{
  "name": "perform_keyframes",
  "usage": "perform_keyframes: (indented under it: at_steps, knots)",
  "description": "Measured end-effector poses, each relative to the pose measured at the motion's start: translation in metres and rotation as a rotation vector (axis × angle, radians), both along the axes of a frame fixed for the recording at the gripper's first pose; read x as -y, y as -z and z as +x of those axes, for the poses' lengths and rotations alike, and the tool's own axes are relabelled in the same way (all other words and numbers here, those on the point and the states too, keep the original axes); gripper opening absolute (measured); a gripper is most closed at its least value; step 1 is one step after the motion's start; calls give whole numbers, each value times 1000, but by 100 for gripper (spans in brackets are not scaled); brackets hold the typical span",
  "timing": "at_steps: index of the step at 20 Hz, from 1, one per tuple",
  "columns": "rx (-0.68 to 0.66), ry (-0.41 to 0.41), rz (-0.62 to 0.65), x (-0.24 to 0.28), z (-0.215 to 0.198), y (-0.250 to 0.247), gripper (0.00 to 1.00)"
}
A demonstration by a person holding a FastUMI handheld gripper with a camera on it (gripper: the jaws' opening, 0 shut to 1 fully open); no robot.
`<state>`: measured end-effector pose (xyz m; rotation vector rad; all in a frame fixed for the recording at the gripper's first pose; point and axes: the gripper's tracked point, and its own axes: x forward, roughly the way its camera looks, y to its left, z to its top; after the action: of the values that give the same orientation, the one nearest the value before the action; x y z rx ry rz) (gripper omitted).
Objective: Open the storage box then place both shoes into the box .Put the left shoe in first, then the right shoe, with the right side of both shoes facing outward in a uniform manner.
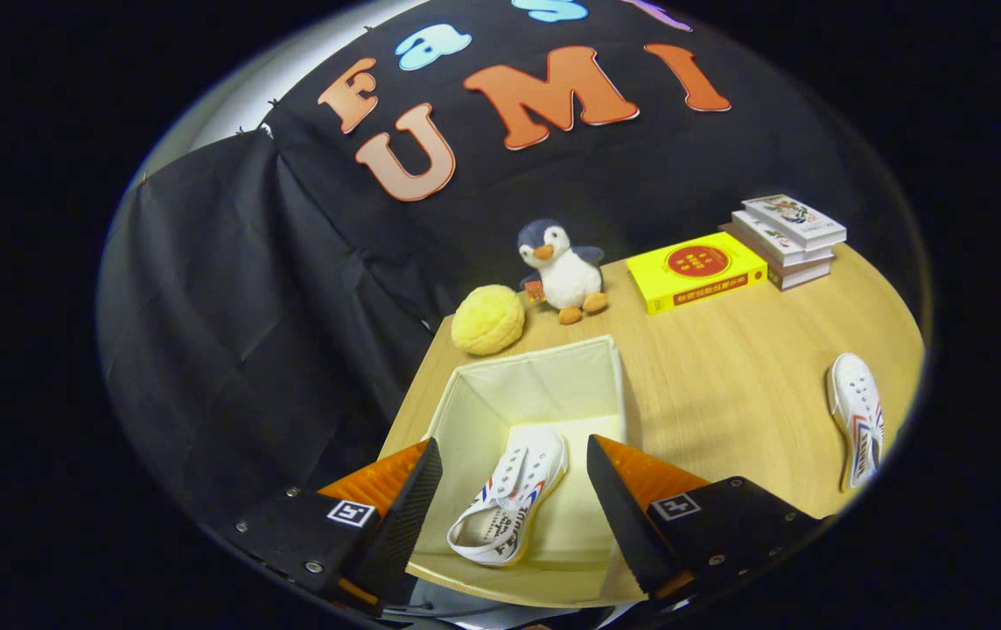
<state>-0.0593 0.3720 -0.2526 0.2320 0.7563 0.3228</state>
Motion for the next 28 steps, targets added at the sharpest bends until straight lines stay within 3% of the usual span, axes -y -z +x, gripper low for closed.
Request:
perform_keyframes:
  at_steps: [6, 15, 22, 28]
  knots:
    - [46, 131, -113, 117, 17, -9, 99]
    - [-4, 323, -230, 284, 15, 15, 99]
    - [-117, 344, -287, 354, 0, 68, 96]
    - [-239, 328, -298, 386, -13, 122, 83]
